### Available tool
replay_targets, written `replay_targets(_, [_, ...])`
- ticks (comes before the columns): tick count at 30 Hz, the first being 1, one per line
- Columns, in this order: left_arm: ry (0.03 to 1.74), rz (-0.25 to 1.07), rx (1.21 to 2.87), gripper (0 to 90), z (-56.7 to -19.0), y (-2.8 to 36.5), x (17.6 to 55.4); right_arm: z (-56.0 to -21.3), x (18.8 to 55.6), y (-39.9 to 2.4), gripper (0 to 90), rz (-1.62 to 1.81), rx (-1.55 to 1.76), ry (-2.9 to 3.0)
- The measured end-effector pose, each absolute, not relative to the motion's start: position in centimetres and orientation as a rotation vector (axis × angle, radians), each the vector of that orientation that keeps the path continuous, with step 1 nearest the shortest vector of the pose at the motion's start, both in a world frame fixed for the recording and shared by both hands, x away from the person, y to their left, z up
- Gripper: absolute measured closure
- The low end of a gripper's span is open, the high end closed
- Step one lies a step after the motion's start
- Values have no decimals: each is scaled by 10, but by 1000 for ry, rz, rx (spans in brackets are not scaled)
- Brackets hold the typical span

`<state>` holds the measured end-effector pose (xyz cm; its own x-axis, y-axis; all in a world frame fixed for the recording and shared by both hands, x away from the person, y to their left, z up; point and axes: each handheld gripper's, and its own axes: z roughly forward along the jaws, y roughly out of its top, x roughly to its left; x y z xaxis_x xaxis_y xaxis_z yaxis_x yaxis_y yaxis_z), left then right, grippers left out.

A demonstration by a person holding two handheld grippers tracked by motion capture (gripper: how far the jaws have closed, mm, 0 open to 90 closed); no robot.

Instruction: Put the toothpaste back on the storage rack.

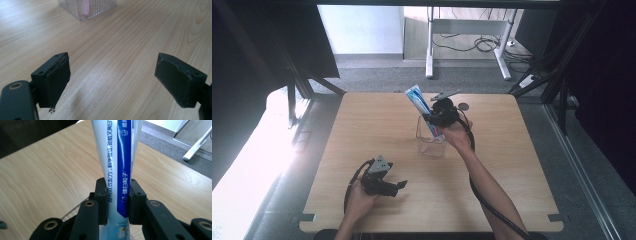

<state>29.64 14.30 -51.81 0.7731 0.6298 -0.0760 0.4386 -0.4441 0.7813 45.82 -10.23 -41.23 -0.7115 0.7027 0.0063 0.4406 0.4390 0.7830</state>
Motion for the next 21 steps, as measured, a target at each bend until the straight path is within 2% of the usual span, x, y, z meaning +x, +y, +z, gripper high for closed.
replay_targets(21, [797,281,2115,133,-519,142,297,-444,458,-109,733,1121,963,2444])
